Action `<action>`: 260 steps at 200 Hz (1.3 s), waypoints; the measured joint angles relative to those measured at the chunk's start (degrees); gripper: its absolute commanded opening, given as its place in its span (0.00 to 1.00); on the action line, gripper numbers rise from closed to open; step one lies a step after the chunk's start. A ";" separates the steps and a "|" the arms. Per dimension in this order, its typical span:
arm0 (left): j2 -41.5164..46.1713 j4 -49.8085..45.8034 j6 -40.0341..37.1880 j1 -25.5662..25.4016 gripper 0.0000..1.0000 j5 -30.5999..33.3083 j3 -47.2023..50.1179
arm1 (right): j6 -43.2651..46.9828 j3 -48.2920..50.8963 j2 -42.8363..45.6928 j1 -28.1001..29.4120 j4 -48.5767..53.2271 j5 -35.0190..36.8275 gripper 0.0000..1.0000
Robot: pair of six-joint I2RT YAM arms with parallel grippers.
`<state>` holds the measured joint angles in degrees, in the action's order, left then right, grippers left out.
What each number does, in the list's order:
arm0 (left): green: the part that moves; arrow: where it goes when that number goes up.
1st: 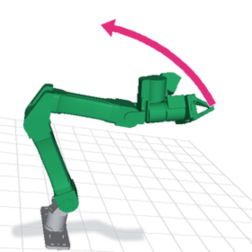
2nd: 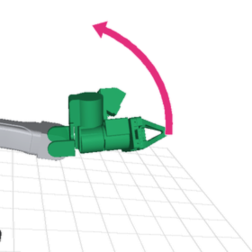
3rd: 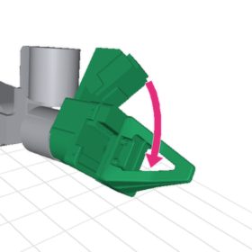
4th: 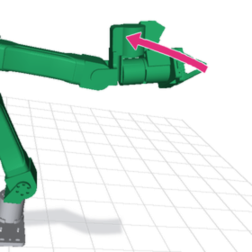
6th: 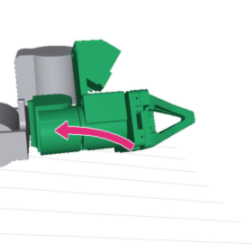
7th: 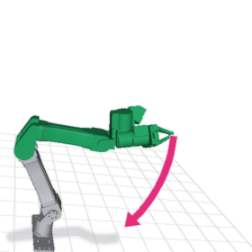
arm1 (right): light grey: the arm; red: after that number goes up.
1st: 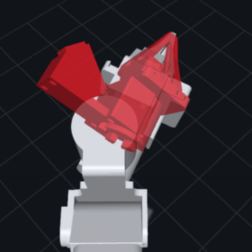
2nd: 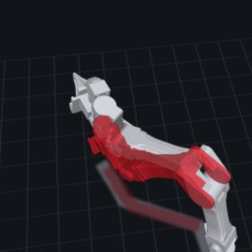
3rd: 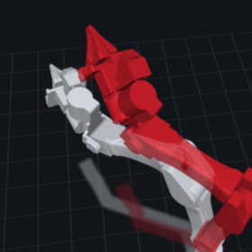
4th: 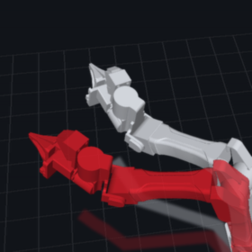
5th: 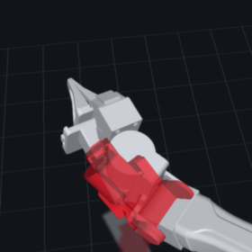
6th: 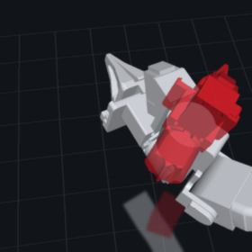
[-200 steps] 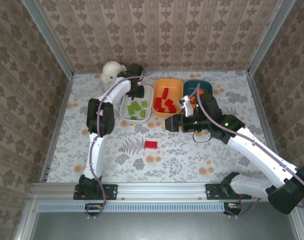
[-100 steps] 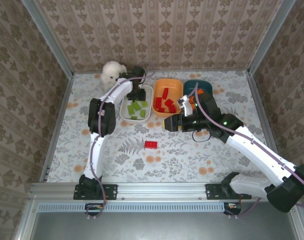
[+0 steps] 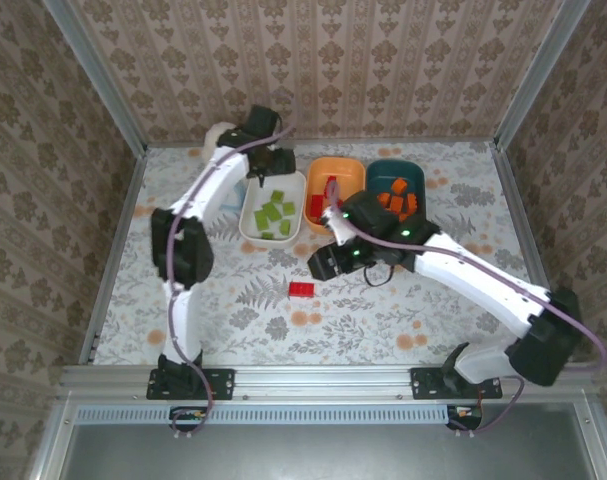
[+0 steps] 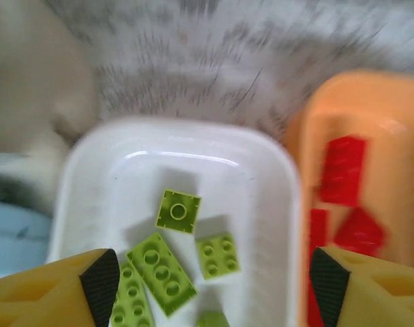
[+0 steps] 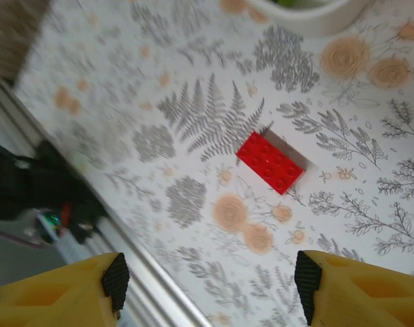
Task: Sort the legos into containers by color
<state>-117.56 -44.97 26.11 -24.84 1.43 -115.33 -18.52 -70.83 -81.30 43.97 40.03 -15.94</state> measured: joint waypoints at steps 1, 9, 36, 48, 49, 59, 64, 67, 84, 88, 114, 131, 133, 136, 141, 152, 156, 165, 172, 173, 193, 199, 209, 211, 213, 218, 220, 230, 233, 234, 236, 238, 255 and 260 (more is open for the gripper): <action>1.01 0.55 0.24 0.04 0.79 -0.07 0.81 | 0.26 -0.02 -0.24 0.17 0.04 0.11 0.73; 7.04 2.73 1.70 0.28 0.80 -0.55 5.11 | 2.47 -0.09 -2.80 1.68 0.55 1.92 0.74; 28.17 10.62 6.86 1.57 0.82 -1.88 22.86 | 10.25 -0.26 -9.99 4.39 0.98 5.27 0.74; 36.26 12.96 9.03 2.08 0.82 -2.64 31.12 | 14.23 -0.85 -12.98 4.72 1.09 6.21 0.73; 36.70 13.07 9.16 2.10 0.82 -2.69 31.58 | 14.47 -0.92 -13.18 4.74 1.11 6.27 0.73; 42.07 13.92 10.62 2.16 0.81 -3.32 38.01 | 17.42 -2.12 -15.78 4.74 1.20 7.10 0.73; 44.13 14.36 11.30 2.10 0.81 -3.80 40.87 | 18.53 -2.73 -16.87 4.68 1.18 7.30 0.73; 45.35 14.40 11.69 2.03 0.81 -4.04 42.51 | 19.21 -3.26 -17.75 4.63 1.14 7.61 0.73; 51.23 14.38 13.68 1.51 0.82 -5.25 51.98 | 22.12 -5.88 -21.31 4.74 1.27 8.39 0.72; 52.61 14.03 14.21 1.33 0.82 -5.40 53.81 | 22.77 -6.62 -22.21 4.83 1.33 8.70 0.72; 63.87 10.99 17.16 0.07 0.82 -6.21 63.28 | 25.16 -10.86 -27.56 6.21 1.36 10.69 0.73; 72.15 8.46 18.45 -0.31 0.82 -6.16 65.29 | 26.40 -12.90 -30.64 7.21 1.70 11.72 0.73; 73.13 7.98 18.60 -0.31 0.82 -6.14 65.44 | 26.51 -13.07 -30.91 7.26 1.70 11.82 0.73; 74.51 7.41 18.84 -0.28 0.82 -6.10 65.59 | 26.88 -13.57 -31.56 7.41 1.79 11.96 0.73; 76.59 6.43 19.21 -0.26 0.81 -5.99 65.88 | 27.26 -14.25 -32.39 7.63 1.90 12.24 0.73; 80.41 4.28 19.85 -0.26 0.81 -5.99 66.31 | 27.82 -15.58 -33.99 7.82 2.32 12.85 0.73; 81.48 3.65 20.11 -0.26 0.81 -6.14 66.38 | 27.93 -16.00 -34.56 7.82 2.47 13.16 0.73; 83.60 2.49 20.65 -0.33 0.81 -6.25 66.62 | 28.39 -16.87 -35.91 7.85 2.89 14.05 0.73; 84.70 1.57 20.96 -0.31 0.81 -6.25 66.69 | 28.72 -17.42 -36.89 7.85 3.32 14.67 0.72; 84.78 1.51 21.00 -0.33 0.81 -6.25 66.71 | 28.74 -17.46 -36.98 7.85 3.34 14.73 0.71; 86.23 -0.24 22.03 -0.31 0.80 -6.23 67.30 | 29.09 -18.73 -39.45 7.85 4.61 16.31 0.64; 86.25 -0.61 22.23 -0.31 0.80 -6.23 67.32 | 29.16 -19.08 -40.15 7.85 5.07 16.81 0.63; 86.07 -0.98 22.36 -0.31 0.80 -6.27 67.32 | 29.22 -19.58 -40.61 7.85 5.57 17.09 0.61; 86.05 -1.03 22.36 -0.31 0.80 -6.27 67.32 | 29.18 -19.63 -40.61 7.87 5.57 17.20 0.60; 86.03 -1.07 22.36 -0.31 0.80 -6.32 67.32 | 29.16 -19.69 -40.61 7.91 5.57 17.31 0.58; 85.90 -1.14 22.36 -0.31 0.80 -6.40 67.32 | 29.16 -19.89 -40.61 8.02 5.70 17.62 0.55; 85.85 -1.16 22.36 -0.31 0.80 -6.40 67.32 | 29.14 -19.93 -40.61 8.07 5.70 17.70 0.54; 85.44 -1.20 22.36 -0.31 0.80 -6.56 67.32 | 29.22 -19.93 -40.61 8.22 5.84 18.29 0.47; 85.33 -1.22 22.36 -0.31 0.79 -6.64 67.32 | 28.96 -19.93 -40.61 8.24 5.95 18.40 0.44; 85.31 -1.22 22.36 -0.31 0.79 -6.64 67.32 | 29.03 -19.93 -40.61 8.26 5.97 18.45 0.44; 85.22 -1.22 22.36 -0.31 0.79 -6.67 67.32 | 29.24 -19.93 -40.61 8.33 6.03 18.60 0.42; 85.11 -1.25 22.36 -0.31 0.79 -6.69 67.32 | 28.92 -19.93 -40.61 8.35 6.12 18.71 0.40; 84.65 -1.29 22.36 -0.31 0.79 -7.02 67.32 | 28.98 -19.91 -40.59 8.57 6.36 19.39 0.28; 84.63 -1.29 22.36 -0.31 0.79 -7.08 67.32 | 28.59 -19.91 -40.52 8.59 6.43 19.67 0.26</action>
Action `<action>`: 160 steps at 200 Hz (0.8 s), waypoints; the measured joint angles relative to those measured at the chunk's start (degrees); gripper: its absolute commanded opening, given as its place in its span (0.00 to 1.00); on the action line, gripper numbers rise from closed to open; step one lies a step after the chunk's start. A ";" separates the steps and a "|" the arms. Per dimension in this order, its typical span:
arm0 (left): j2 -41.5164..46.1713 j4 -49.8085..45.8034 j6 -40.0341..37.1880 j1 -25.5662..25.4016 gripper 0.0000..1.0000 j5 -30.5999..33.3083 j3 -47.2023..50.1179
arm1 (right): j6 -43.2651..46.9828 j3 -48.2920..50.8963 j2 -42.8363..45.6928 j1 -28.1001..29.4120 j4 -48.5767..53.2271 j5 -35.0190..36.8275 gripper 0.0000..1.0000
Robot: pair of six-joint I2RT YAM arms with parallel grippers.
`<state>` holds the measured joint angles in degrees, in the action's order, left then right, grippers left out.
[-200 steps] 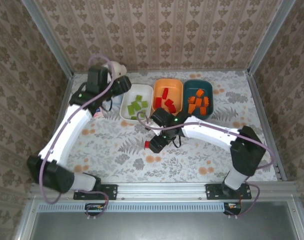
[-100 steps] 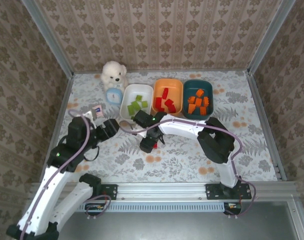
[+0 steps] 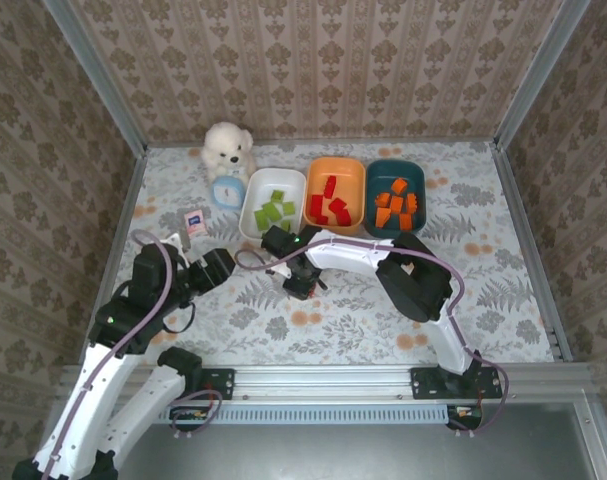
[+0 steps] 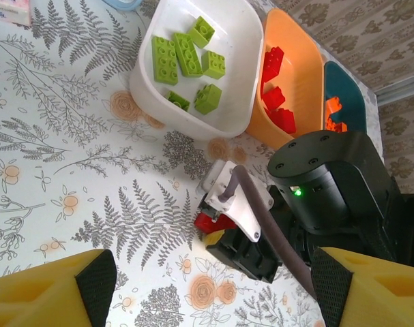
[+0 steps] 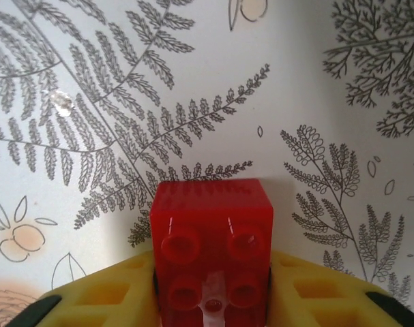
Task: Sort the legos into containers by color
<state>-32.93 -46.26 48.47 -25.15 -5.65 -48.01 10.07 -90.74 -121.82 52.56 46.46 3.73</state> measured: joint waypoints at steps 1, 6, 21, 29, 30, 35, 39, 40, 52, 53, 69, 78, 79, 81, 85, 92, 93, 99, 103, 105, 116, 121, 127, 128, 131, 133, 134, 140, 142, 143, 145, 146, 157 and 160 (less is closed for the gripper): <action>0.00 0.00 0.00 0.00 0.79 -0.02 0.00 | 0.13 0.00 0.04 0.02 -0.02 0.09 0.25; 0.00 0.02 0.00 0.00 0.79 -0.15 0.00 | -0.22 0.00 0.09 0.02 0.00 0.28 0.24; 0.00 0.35 0.00 -0.02 0.79 -0.50 0.00 | -0.81 0.11 0.50 0.00 0.00 0.76 0.22; -0.02 0.55 0.00 0.00 0.79 -0.70 0.00 | -1.49 0.20 0.83 -0.04 0.00 0.90 0.21; -0.02 0.55 0.00 0.00 0.79 -0.70 0.00 | -1.55 0.22 0.92 -0.07 0.00 0.90 0.21; -0.04 0.66 0.00 -0.02 0.79 -0.85 0.00 | -1.88 0.28 1.29 -0.13 0.00 0.90 0.21; -0.09 0.79 0.00 0.00 0.79 -1.01 0.00 | -2.27 0.39 1.68 -0.22 -0.04 0.90 0.21; -0.11 0.81 0.00 -0.02 0.79 -1.05 0.00 | -2.40 0.44 1.88 -0.24 -0.04 0.87 0.21; -0.63 1.51 0.00 0.00 0.78 -1.68 0.00 | -3.82 0.52 3.93 -0.98 0.07 0.83 0.21; -0.72 1.57 0.00 0.00 0.78 -1.73 0.00 | -3.89 0.52 4.11 -1.03 0.07 0.81 0.21; -2.38 3.13 -0.02 -0.17 0.78 -2.80 0.00 | -6.32 0.33 8.44 -3.45 0.02 0.76 0.22; -3.67 4.00 -0.02 -0.33 0.78 -3.45 0.00 | -7.85 -0.59 10.64 -5.53 0.09 0.76 0.22; -3.80 4.09 -0.02 -0.33 0.78 -3.52 0.00 | -7.96 -0.70 10.82 -5.70 0.09 0.76 0.22; -4.13 4.28 -0.02 -0.33 0.78 -3.67 0.00 | -8.31 -1.09 11.23 -6.21 0.09 0.76 0.22; -4.87 4.83 -0.02 -0.33 0.78 -4.07 0.00 | -9.09 -2.01 11.89 -7.39 0.11 0.79 0.22; -6.16 5.75 -0.04 -0.66 0.78 -4.52 0.00 | -10.43 -3.89 12.59 -9.38 0.04 0.87 0.22; -6.27 5.84 -0.04 -0.68 0.78 -4.52 0.00 | -10.62 -4.33 12.68 -9.73 0.04 0.92 0.23; -7.67 6.86 -0.09 -1.14 0.78 -4.87 0.00 | -11.89 -6.14 12.81 -11.47 -0.04 1.14 0.23; -8.41 7.45 -0.11 -1.49 0.78 -5.18 -0.02 | -12.59 -7.28 12.79 -12.44 -0.24 1.38 0.23; -8.98 7.80 -0.20 -1.70 0.78 -5.33 -0.02 | -13.14 -7.93 12.76 -13.09 -0.35 1.51 0.23; -11.47 9.44 -0.50 -2.78 0.78 -6.34 -0.17 | -15.23 -10.82 12.15 -15.80 -0.79 2.21 0.23; -12.81 9.97 -0.70 -3.23 0.78 -6.84 -0.33 | -16.41 -12.39 11.52 -17.16 -0.79 2.60 0.22; -14.45 10.56 -0.94 -3.80 0.78 -7.32 -0.72 | -17.77 -14.36 10.43 -18.47 -0.70 3.17 0.23; -14.60 10.60 -0.96 -3.87 0.78 -7.39 -0.76 | -17.94 -14.84 10.14 -18.75 -0.72 3.32 0.22; -15.56 10.88 -1.16 -4.20 0.78 -7.65 -1.03 | -18.62 -15.93 9.31 -19.41 -0.74 3.54 0.22; -15.93 11.04 -1.25 -4.33 0.78 -7.74 -1.18 | -19.17 -16.87 8.72 -19.87 -0.72 3.69 0.22; -16.26 11.08 -1.31 -4.46 0.78 -7.80 -1.29 | -19.30 -17.18 8.52 -19.98 -0.74 3.76 0.22; -17.55 11.72 -1.70 -4.96 0.78 -8.13 -1.73 | -20.68 -19.96 6.36 -21.18 -0.57 4.26 0.22; -17.99 11.93 -1.79 -5.16 0.78 -8.17 -1.92 | -21.05 -20.92 5.60 -21.51 -0.59 4.55 0.22; -18.14 12.02 -1.84 -5.25 0.78 -8.22 -1.97 | -21.22 -21.27 5.31 -21.64 -0.57 4.57 0.22; -18.58 12.24 -1.99 -5.51 0.78 -8.31 -2.12 | -21.77 -22.40 4.35 -22.03 -0.39 4.74 0.22; -18.71 12.33 -2.01 -5.57 0.78 -8.33 -2.19 | -21.94 -22.82 4.04 -22.14 -0.31 4.81 0.22; -20.15 13.46 -2.49 -6.71 0.78 -8.66 -2.82 | -24.17 -27.87 -0.59 -23.69 -0.02 5.64 0.22; -20.44 13.73 -2.64 -6.97 0.78 -8.76 -2.95 | -24.83 -29.11 -1.79 -24.04 0.13 5.88 0.22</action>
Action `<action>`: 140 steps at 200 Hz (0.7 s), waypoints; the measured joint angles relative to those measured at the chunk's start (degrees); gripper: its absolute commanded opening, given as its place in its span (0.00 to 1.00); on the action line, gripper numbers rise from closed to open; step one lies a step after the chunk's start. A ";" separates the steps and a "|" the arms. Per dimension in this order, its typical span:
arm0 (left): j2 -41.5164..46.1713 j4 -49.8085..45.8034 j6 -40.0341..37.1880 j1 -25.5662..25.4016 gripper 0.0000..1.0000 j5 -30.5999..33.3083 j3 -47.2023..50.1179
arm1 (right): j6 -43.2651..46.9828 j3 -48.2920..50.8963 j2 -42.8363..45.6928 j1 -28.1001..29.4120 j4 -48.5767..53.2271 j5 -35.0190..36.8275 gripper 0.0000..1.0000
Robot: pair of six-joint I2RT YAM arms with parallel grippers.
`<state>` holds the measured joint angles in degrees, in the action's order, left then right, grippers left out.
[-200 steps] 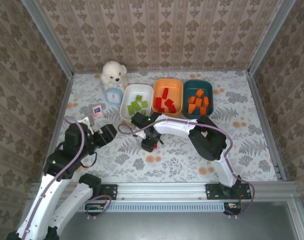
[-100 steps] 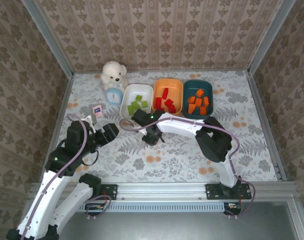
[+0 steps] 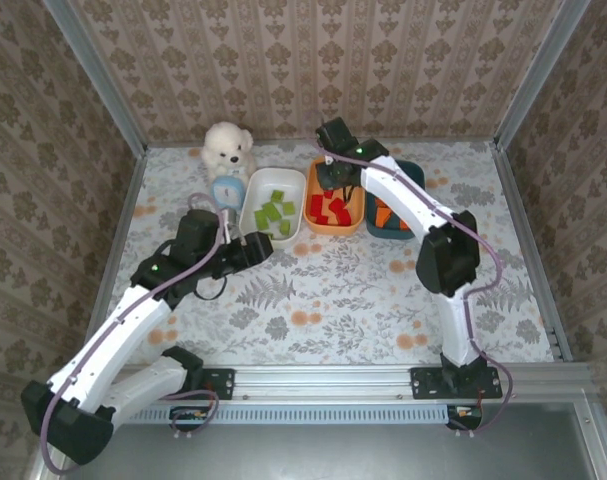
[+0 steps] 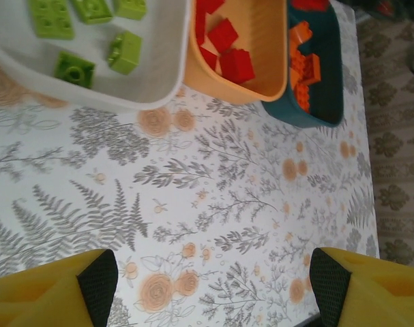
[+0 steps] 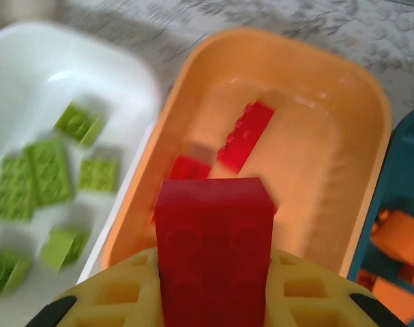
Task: Sort the legos into containers by color
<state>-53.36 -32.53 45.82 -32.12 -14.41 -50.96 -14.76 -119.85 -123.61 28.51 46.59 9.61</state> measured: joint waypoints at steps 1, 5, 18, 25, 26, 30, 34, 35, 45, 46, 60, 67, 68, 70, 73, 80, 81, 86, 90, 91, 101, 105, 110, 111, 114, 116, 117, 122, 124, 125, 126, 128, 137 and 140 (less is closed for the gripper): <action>-0.07 0.09 -0.02 -0.09 0.78 -0.02 -0.04 | -0.15 -0.35 -0.33 -0.09 0.02 0.11 0.22; -0.44 0.52 -0.11 -0.48 0.78 -0.09 -0.17 | -1.07 -2.05 -2.14 -0.57 0.24 0.42 0.22; -1.11 2.08 -0.39 -1.33 0.79 -0.15 -0.26 | -3.72 -6.58 -7.08 -1.73 1.11 1.22 0.24; -1.38 2.64 -0.42 -1.68 0.79 -0.02 -0.26 | -5.11 -8.48 -9.31 -2.23 1.60 1.68 0.25; -1.44 2.75 -0.42 -1.73 0.79 0.07 -0.26 | -5.33 -8.90 -9.75 -2.34 1.77 1.79 0.25; -1.57 3.06 -0.42 -1.84 0.79 0.17 -0.26 | -6.05 -9.70 -10.73 -2.56 1.97 1.97 0.26; -1.68 3.43 -0.42 -2.03 0.79 0.37 -0.26 | -6.91 -10.71 -11.98 -2.89 2.36 2.14 0.26; -1.68 3.48 -0.42 -2.03 0.79 0.44 -0.26 | -7.06 -10.86 -12.17 -2.93 2.43 2.16 0.26; -1.77 4.22 -0.39 -2.27 0.80 1.07 -0.26 | -9.22 -12.87 -14.60 -3.56 3.02 2.38 0.26; -1.77 4.35 -0.39 -2.34 0.80 1.20 -0.26 | -9.38 -13.00 -14.78 -3.61 3.06 2.40 0.26; -1.66 5.53 -0.39 -2.36 0.80 2.29 -0.37 | -11.91 -15.56 -17.46 -4.28 3.93 2.62 0.26; -1.49 6.19 -0.39 -2.36 0.80 2.86 -0.42 | -13.03 -16.87 -18.58 -4.52 4.33 2.89 0.26; -1.46 6.25 -0.39 -2.36 0.80 2.93 -0.42 | -13.14 -17.03 -18.67 -4.55 4.39 2.91 0.26; -1.38 6.43 -0.39 -2.36 0.80 3.13 -0.42 | -13.44 -17.38 -18.91 -4.59 4.48 3.02 0.27; -1.22 6.64 -0.39 -2.36 0.81 3.37 -0.42 | -13.94 -17.84 -19.32 -4.68 4.66 3.17 0.27; -0.81 7.21 -0.39 -2.36 0.81 4.00 -0.42 | -14.86 -18.93 -20.09 -4.79 5.07 3.61 0.26; -0.74 7.34 -0.39 -2.36 0.81 4.13 -0.42 | -14.95 -19.02 -20.15 -4.79 5.09 3.65 0.27; -0.37 7.74 -0.39 -2.36 0.81 4.57 -0.42 | -15.61 -19.50 -20.55 -4.85 5.14 3.87 0.27; -0.11 8.07 -0.39 -2.36 0.81 4.87 -0.42 | -16.06 -19.87 -20.76 -4.90 5.22 4.02 0.27; 0.00 8.22 -0.39 -2.36 0.81 5.07 -0.42 | -16.26 -19.96 -20.85 -4.90 5.27 4.11 0.27; 0.70 9.20 -0.39 -2.36 0.81 5.95 -0.42 | -17.27 -20.37 -21.22 -4.94 5.51 4.61 0.27; 1.01 9.57 -0.39 -2.36 0.81 6.32 -0.42 | -17.66 -20.52 -21.42 -5.03 5.55 4.87 0.27; 1.27 9.99 -0.39 -2.36 0.82 6.71 -0.42 | -18.21 -20.76 -21.66 -5.01 5.62 5.11 0.27; 1.33 10.10 -0.37 -2.36 0.82 6.82 -0.42 | -18.25 -20.79 -21.70 -5.01 5.62 5.14 0.27; 1.46 10.36 -0.39 -2.36 0.82 7.04 -0.42 | -18.40 -20.90 -21.88 -5.01 5.62 5.22 0.27; 1.57 10.51 -0.37 -2.36 0.82 7.23 -0.42 | -18.58 -20.96 -21.99 -5.01 5.64 5.27 0.27; 1.60 10.58 -0.37 -2.36 0.82 7.28 -0.42 | -18.62 -20.98 -22.01 -5.01 5.64 5.27 0.27; 1.75 10.93 -0.39 -2.36 0.82 7.65 -0.42 | -18.86 -21.22 -22.36 -5.03 5.77 5.38 0.27; 1.75 11.08 -0.37 -2.36 0.82 7.76 -0.42 | -18.95 -21.29 -22.51 -5.03 5.81 5.44 0.27; 1.75 11.15 -0.37 -2.36 0.82 7.82 -0.42 | -18.99 -21.33 -22.56 -5.03 5.84 5.46 0.28; 1.77 11.21 -0.37 -2.36 0.82 7.85 -0.42 | -19.04 -21.42 -22.67 -5.03 5.92 5.46 0.27; 1.79 11.34 -0.39 -2.36 0.82 7.91 -0.42 | -19.21 -21.57 -22.82 -5.03 6.01 5.51 0.28; 1.75 11.85 -0.37 -2.38 0.82 8.28 -0.42 | -19.69 -22.12 -23.54 -5.03 6.34 5.62 0.28; 1.73 11.93 -0.37 -2.40 0.82 8.39 -0.42 | -19.91 -22.29 -23.76 -5.03 6.43 5.64 0.28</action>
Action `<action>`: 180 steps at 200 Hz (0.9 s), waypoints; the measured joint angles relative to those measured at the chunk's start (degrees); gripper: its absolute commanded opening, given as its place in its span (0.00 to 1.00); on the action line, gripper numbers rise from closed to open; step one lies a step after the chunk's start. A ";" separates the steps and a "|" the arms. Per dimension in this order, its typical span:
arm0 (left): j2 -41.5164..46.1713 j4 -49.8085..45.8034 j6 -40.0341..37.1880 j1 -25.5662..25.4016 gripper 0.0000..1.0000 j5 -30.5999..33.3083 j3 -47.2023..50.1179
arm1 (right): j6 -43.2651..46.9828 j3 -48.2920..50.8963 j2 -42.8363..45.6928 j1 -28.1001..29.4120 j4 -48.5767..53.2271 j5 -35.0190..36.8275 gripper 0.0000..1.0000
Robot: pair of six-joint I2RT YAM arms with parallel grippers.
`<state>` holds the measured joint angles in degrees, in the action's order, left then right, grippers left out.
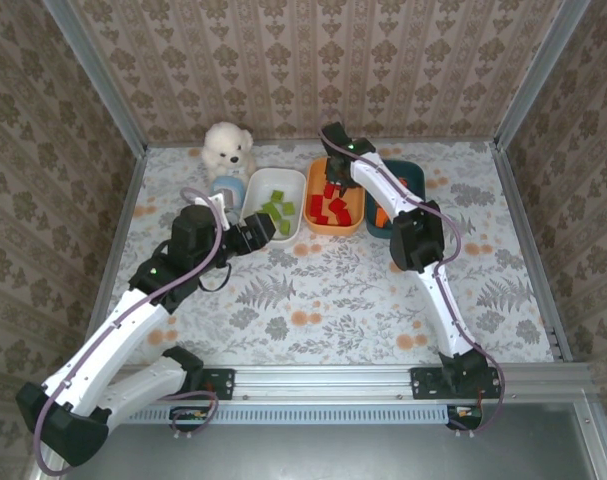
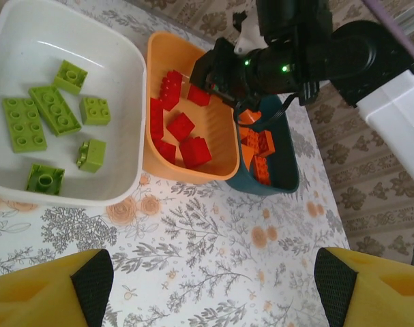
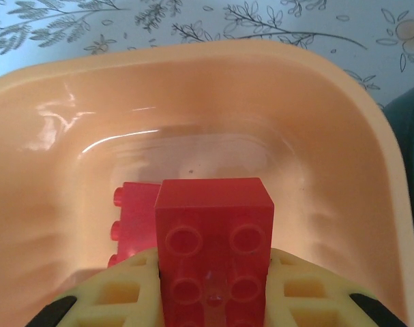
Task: Sort the legos into containers by color
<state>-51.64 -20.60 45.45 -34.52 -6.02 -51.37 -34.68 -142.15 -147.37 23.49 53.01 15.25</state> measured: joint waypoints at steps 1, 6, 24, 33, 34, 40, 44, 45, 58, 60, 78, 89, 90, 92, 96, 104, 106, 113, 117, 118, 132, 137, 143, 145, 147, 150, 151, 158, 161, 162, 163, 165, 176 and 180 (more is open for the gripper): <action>0.00 0.04 0.00 0.00 0.82 0.02 0.00 | -0.04 -0.07 -0.09 0.00 0.02 0.02 0.28; -0.04 0.11 0.00 0.00 0.82 0.09 0.00 | -0.17 -0.44 -0.50 0.00 0.13 0.07 0.28; -0.04 0.15 0.00 0.00 0.82 0.20 0.00 | -0.57 -1.16 -1.66 0.00 0.24 0.46 0.29; -0.04 0.15 0.00 0.00 0.82 0.28 0.00 | -0.92 -1.29 -2.08 -0.04 0.35 0.66 0.30; -0.04 0.13 0.00 0.00 0.82 0.31 0.00 | -0.98 -1.31 -2.16 -0.04 0.37 0.70 0.30; -0.04 0.13 0.00 0.00 0.82 0.31 0.00 | -1.20 -1.40 -2.45 -0.04 0.48 0.70 0.30; -0.04 0.15 0.00 0.00 0.82 0.31 0.00 | -1.22 -1.46 -2.64 -0.09 0.50 0.70 0.30; -0.04 0.15 0.00 0.00 0.82 0.31 0.00 | -1.27 -1.49 -2.67 -0.09 0.52 0.70 0.30; -0.04 0.13 0.00 0.00 0.82 0.31 -0.02 | -1.57 -1.51 -3.13 -0.09 0.96 0.70 0.31; -0.04 0.13 -0.02 0.00 0.82 0.31 -0.04 | -1.57 -1.51 -3.17 -0.09 1.01 0.70 0.31; -0.04 0.11 0.00 0.00 0.82 0.31 -0.04 | -1.73 -1.51 -3.37 -0.09 1.73 0.70 0.34; -0.04 0.11 -0.02 0.00 0.82 0.33 -0.07 | -1.81 -1.55 -3.39 -0.20 1.88 0.68 0.39; -0.04 0.11 -0.02 0.00 0.82 0.33 -0.07 | -1.77 -1.57 -3.39 -0.20 1.90 0.68 0.39; -0.04 0.11 -0.02 0.00 0.82 0.33 -0.07 | -1.84 -1.60 -3.39 -0.20 1.95 0.68 0.40; -0.04 0.09 -0.02 0.00 0.82 0.33 -0.07 | -1.95 -1.64 -3.39 -0.22 2.01 0.68 0.43; -0.07 0.07 -0.02 0.00 0.82 0.33 -0.13 | -1.81 -1.77 -3.39 -0.26 2.12 0.63 0.46; -0.11 0.04 -0.02 0.00 0.82 0.33 -0.15 | -1.92 -1.81 -3.39 -0.28 2.12 0.63 0.47; -0.15 0.02 -0.02 0.00 0.82 0.35 -0.33 | -1.97 -1.95 -3.39 -0.33 2.12 0.61 0.50; -0.15 0.00 -0.02 0.00 0.82 0.44 -0.44 | -1.77 -2.08 -3.39 -0.35 2.12 0.55 0.52; -0.15 0.00 -0.02 0.00 0.82 0.44 -0.46 | -1.79 -2.10 -3.39 -0.35 2.12 0.55 0.52; -0.15 0.04 -0.02 0.00 0.82 0.70 -0.79 | -1.66 -2.32 -3.39 -0.35 2.05 0.31 0.55; -0.15 0.04 -0.02 0.00 0.82 0.81 -0.87 | -1.64 -2.43 -3.37 -0.35 2.05 0.15 0.56; -0.15 0.04 -0.02 0.00 0.82 1.01 -0.92 | -1.51 -2.45 -3.32 -0.35 2.01 -0.04 0.58; -0.15 0.04 -0.02 0.00 0.82 1.05 -0.92 | -1.46 -2.45 -3.32 -0.35 2.01 -0.09 0.58; -0.15 0.04 -0.02 0.00 0.82 1.16 -0.92 | -1.46 -2.45 -3.28 -0.35 1.99 -0.15 0.58; -0.13 0.02 -0.02 0.00 0.82 1.27 -0.92 | -1.38 -2.45 -3.15 -0.35 1.99 -0.24 0.58; -0.13 0.02 -0.02 0.00 0.82 1.36 -0.92 | -1.31 -2.45 -3.15 -0.35 1.99 -0.26 0.59; -0.13 0.00 -0.02 0.00 0.82 1.60 -0.94 | -1.22 -2.45 -2.93 -0.33 1.99 -0.42 0.60; -0.13 -0.02 -0.02 0.00 0.82 1.75 -0.94 | -1.16 -2.45 -2.73 -0.28 1.97 -0.46 0.60; -0.13 -0.02 -0.02 0.00 0.82 1.77 -0.94 | -1.16 -2.45 -2.67 -0.28 1.97 -0.46 0.60; -0.13 -0.04 -0.02 0.00 0.82 1.79 -0.94 | -1.16 -2.45 -2.62 -0.28 1.97 -0.46 0.60; -0.13 -0.09 -0.02 0.00 0.82 1.90 -0.94 | -1.07 -2.45 -2.51 -0.26 1.97 -0.48 0.60; -0.13 -0.50 -0.02 0.00 0.83 2.51 -1.16 | -1.09 -2.45 -1.31 -0.02 1.95 -0.46 0.61; -0.13 -0.68 -0.04 0.00 0.83 2.84 -1.29 | -1.07 -2.45 -0.87 0.00 1.97 -0.46 0.61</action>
<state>-51.77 -21.28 45.41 -34.52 -3.18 -52.66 -35.75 -144.59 -148.24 23.49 54.98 14.79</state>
